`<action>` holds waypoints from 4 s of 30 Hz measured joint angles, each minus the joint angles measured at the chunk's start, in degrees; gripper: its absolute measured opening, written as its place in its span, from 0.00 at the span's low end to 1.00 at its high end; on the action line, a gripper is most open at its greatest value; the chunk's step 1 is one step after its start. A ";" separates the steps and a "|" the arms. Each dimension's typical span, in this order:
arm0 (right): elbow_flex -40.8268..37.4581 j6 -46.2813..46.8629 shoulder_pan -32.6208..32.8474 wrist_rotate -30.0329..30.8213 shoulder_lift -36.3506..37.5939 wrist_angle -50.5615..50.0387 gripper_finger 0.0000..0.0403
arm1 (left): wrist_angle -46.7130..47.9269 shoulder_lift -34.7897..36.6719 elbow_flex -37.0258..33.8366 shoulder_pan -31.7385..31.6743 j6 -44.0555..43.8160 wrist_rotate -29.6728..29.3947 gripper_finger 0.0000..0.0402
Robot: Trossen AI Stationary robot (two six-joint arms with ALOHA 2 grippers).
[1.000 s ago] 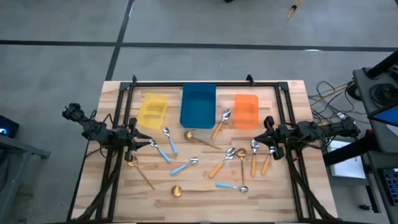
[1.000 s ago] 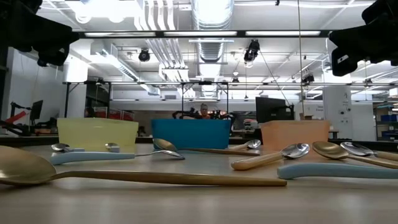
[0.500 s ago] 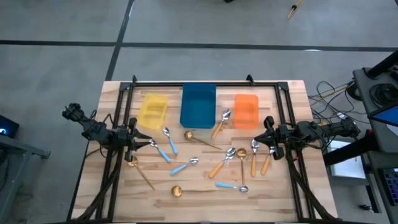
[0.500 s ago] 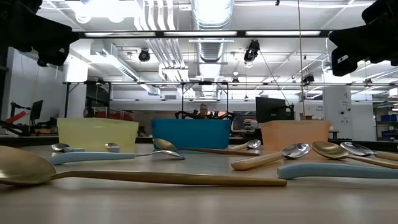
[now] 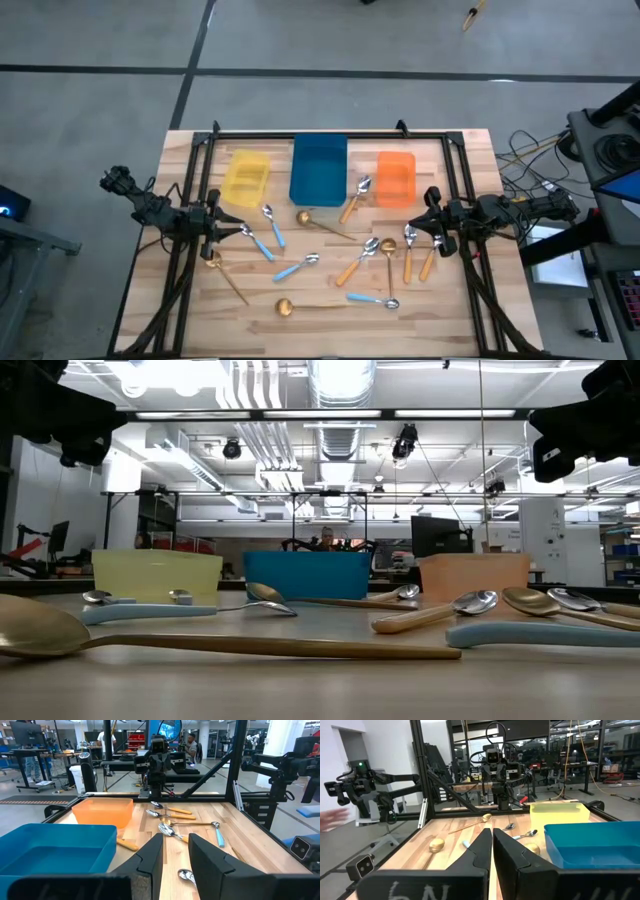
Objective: Sort silverware by color (type)
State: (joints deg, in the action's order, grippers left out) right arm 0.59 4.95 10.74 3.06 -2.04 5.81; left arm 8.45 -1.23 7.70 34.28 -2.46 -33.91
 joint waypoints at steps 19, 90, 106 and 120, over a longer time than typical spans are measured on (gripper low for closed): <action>0.00 -8.57 -0.03 0.52 -0.07 4.50 0.02 | -11.14 0.00 -0.02 0.02 4.86 -0.02 0.19; 54.83 73.08 -0.02 -12.41 -71.42 -37.59 0.02 | 3.64 -61.50 48.19 -0.06 7.91 -21.23 0.19; 67.95 70.42 -0.02 -12.50 -79.65 -61.57 0.02 | -7.07 -50.63 33.26 -4.31 22.77 14.10 0.19; 70.78 67.92 -0.02 -12.49 -80.51 -57.01 0.02 | -19.48 -42.28 23.52 -4.29 23.78 8.29 0.19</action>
State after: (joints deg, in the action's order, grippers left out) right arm 71.37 72.87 10.72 -9.43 -82.54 -51.19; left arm -11.03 -43.51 31.22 30.00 21.32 -25.62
